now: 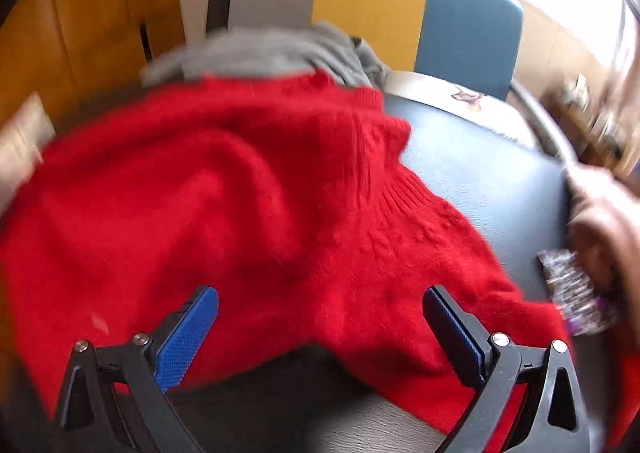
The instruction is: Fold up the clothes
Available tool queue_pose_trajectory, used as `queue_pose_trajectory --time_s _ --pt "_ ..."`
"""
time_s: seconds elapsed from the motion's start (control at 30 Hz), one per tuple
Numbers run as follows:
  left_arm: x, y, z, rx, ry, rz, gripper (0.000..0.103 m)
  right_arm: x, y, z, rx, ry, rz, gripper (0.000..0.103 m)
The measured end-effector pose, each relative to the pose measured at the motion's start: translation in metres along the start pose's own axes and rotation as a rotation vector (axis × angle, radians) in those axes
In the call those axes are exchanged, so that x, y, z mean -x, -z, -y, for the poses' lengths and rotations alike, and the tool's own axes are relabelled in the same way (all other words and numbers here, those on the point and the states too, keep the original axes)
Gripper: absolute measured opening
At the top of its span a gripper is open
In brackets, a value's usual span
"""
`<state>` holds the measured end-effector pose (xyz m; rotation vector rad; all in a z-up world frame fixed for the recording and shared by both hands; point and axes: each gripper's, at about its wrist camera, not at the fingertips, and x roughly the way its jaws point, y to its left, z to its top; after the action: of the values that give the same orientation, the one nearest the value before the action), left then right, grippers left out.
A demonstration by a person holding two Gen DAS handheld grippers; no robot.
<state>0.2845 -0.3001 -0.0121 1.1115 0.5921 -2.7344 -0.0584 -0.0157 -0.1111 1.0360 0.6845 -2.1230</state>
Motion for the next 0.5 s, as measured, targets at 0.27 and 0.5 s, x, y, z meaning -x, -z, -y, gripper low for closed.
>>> queue_pose_trajectory --time_s 0.27,0.5 --pt "-0.117 0.053 0.086 -0.142 0.062 -0.274 0.022 -0.035 0.01 0.055 -0.167 -0.053 -0.063 0.103" --pt "-0.104 0.078 0.094 0.068 0.116 -0.147 0.035 -0.06 0.001 0.126 -0.264 0.052 -0.049 0.103"
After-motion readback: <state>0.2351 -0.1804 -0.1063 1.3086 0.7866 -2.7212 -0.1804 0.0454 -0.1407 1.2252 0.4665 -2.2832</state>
